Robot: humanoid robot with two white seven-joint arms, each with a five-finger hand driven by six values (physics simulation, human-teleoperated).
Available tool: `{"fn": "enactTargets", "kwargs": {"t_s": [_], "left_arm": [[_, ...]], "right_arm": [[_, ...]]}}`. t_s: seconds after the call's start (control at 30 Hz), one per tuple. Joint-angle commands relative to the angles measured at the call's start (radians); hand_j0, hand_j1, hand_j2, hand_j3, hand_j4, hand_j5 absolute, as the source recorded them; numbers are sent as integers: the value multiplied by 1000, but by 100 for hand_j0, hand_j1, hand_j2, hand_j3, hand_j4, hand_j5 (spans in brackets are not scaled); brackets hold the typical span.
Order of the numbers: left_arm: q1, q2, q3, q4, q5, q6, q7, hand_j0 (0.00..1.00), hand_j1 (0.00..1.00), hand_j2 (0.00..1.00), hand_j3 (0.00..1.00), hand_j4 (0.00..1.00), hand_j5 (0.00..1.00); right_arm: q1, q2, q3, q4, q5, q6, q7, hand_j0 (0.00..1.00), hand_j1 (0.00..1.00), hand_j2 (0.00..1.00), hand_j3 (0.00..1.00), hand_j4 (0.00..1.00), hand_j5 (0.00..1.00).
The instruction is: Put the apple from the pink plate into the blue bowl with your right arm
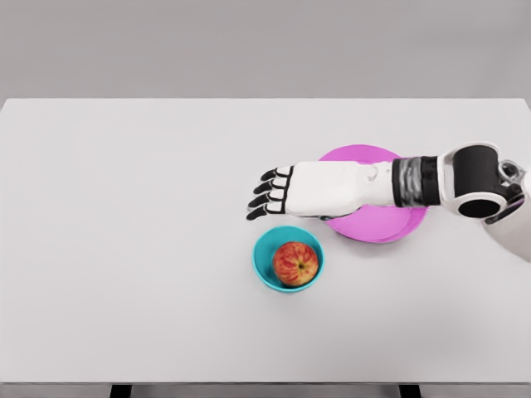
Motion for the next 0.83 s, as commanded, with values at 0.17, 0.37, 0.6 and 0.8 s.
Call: {"fn": "enactTargets", "kwargs": {"t_s": [0.17, 0.37, 0.6, 0.8], "left_arm": [[0, 0, 0, 0, 0, 0, 0, 100, 100, 100, 100, 100, 100], [0, 0, 0, 0, 0, 0, 0, 100, 100, 100, 100, 100, 100], [0, 0, 0, 0, 0, 0, 0, 100, 100, 100, 100, 100, 100], [0, 0, 0, 0, 2, 0, 0, 100, 100, 100, 100, 100, 100]], "right_arm": [[124, -119, -338, 96, -10, 3, 0, 100, 100, 100, 100, 100, 100], [287, 53, -609, 217, -4, 3, 0, 100, 100, 100, 100, 100, 100], [339, 54, -646, 223, -4, 3, 0, 100, 100, 100, 100, 100, 100], [362, 44, -655, 226, -4, 3, 0, 100, 100, 100, 100, 100, 100]]}}
